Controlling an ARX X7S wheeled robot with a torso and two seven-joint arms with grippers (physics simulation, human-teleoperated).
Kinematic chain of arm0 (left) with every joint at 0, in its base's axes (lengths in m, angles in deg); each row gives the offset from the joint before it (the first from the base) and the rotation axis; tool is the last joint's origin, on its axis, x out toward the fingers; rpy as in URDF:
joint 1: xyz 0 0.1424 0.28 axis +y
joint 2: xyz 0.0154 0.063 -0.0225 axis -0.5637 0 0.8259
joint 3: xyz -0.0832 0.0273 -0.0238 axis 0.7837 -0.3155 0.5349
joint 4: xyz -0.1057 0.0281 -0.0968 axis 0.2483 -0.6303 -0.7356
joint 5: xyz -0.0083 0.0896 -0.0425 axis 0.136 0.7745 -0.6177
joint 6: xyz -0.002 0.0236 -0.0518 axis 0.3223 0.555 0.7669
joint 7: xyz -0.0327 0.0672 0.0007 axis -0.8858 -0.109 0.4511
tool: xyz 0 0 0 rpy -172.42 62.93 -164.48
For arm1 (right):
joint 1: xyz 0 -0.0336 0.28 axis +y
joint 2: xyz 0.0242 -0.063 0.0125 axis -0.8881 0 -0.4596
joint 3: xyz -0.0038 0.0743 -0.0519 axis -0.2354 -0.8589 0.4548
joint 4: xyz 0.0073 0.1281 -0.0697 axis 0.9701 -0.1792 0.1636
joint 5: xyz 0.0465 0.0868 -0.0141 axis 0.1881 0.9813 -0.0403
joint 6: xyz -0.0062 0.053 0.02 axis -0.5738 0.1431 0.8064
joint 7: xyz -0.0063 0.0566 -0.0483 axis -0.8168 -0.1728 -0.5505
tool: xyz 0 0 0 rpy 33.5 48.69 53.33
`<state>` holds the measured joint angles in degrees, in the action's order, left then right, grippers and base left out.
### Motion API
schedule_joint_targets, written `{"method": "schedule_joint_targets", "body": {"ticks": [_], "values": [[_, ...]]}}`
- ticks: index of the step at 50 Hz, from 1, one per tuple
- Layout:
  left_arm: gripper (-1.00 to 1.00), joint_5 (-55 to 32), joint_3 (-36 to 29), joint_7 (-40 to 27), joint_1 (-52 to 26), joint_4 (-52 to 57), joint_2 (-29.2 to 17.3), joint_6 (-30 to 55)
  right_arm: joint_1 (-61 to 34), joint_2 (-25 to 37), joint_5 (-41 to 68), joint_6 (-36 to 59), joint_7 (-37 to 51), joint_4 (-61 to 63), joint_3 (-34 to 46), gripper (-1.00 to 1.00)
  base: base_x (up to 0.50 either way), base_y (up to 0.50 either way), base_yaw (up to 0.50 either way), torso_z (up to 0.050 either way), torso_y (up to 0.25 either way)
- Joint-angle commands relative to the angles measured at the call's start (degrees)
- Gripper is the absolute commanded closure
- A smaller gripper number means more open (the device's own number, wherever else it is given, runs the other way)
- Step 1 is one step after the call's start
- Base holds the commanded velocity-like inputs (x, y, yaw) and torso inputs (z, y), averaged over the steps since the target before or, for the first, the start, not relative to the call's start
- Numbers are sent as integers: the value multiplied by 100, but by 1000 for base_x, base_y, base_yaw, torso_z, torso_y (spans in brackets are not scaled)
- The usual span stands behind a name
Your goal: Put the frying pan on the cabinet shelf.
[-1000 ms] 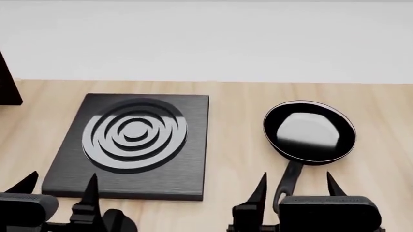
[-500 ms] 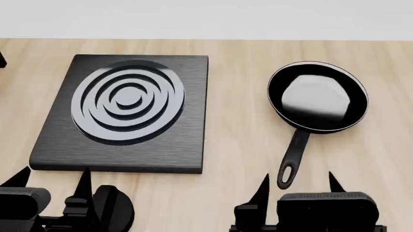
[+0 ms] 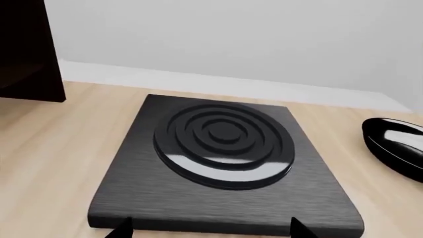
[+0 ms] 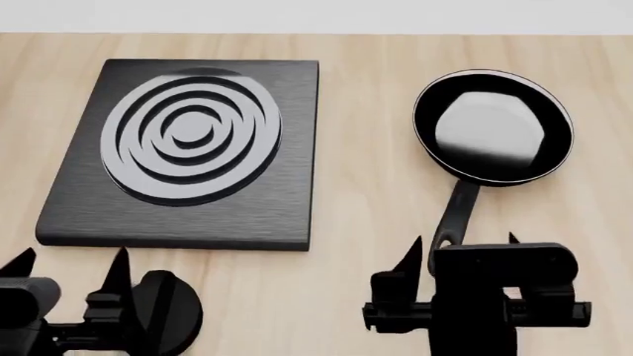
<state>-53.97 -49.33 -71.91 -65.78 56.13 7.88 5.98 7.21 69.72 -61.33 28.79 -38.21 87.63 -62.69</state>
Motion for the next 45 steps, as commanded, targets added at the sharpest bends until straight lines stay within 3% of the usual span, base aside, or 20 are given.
{"method": "schedule_joint_targets", "body": {"ticks": [1, 25, 45], "values": [[-100, -167, 103, -83, -38, 247, 17, 257, -1002, -40, 140, 232, -153, -1148, -102, -100, 0, 4, -5, 0, 0], [-100, -301, 73, -224, -80, 348, -84, 475, -2700, -340, 150, -582, -207, -4669, 97, -100, 0, 2, -2, 0, -2], [-100, -373, 87, -272, -91, 316, -143, 436, -3174, -631, 462, -1599, -132, -6627, -153, -100, 0, 2, -3, 0, -2]]}}
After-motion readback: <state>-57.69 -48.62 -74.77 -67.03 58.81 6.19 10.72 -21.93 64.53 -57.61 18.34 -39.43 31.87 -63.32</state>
